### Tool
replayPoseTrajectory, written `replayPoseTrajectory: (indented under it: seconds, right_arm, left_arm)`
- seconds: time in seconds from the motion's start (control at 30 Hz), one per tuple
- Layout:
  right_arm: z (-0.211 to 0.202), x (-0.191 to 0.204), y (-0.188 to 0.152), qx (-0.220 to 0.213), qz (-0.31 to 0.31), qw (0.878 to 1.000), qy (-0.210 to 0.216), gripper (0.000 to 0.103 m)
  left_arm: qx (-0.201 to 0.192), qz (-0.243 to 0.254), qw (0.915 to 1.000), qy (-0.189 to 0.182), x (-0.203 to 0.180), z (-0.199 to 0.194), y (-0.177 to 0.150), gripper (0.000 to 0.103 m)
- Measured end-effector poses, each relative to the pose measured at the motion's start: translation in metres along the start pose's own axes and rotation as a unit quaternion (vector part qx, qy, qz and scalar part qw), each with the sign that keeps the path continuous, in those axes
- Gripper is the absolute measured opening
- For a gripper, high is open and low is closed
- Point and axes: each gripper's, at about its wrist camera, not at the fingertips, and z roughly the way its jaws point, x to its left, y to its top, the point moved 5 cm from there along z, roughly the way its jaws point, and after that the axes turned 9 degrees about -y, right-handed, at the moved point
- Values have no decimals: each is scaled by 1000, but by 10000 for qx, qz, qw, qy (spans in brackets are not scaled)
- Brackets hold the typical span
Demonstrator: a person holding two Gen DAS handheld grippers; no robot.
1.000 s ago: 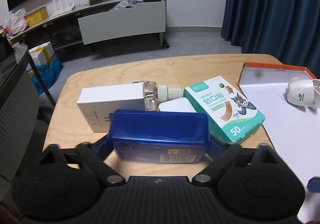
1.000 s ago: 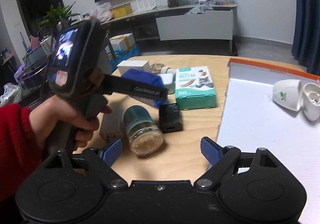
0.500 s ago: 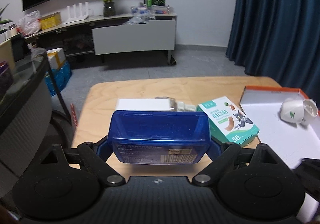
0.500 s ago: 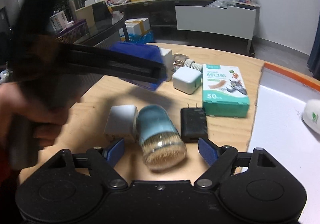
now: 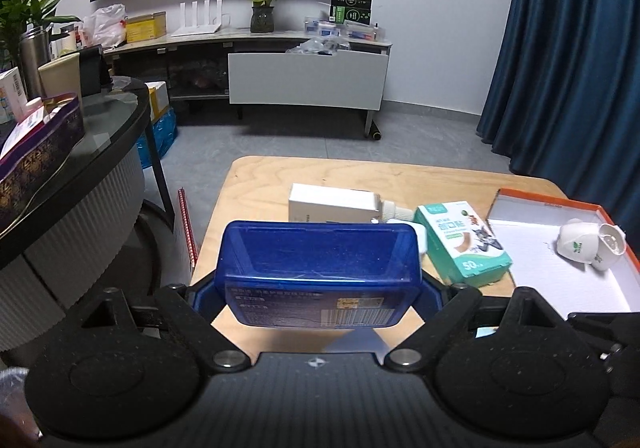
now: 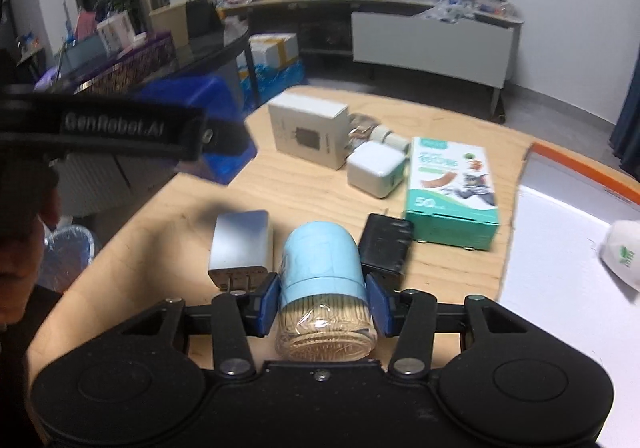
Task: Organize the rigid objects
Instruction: 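Carry the blue box and toothpick jar over the orange-rimmed white box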
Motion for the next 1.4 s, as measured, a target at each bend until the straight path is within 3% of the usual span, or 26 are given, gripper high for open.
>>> replayPoseTrajectory:
  seconds: [0.53, 1.4]
  right_arm:
    - [-83, -61, -12, -578, 851, 9934, -513, 58]
    - [-128, -114, -31, -873, 1401, 9813, -991, 58]
  left_arm:
    - [-58, 38, 9999, -88, -56, -33, -14, 92]
    - [42, 292, 9985, -460, -116, -34, -19, 92]
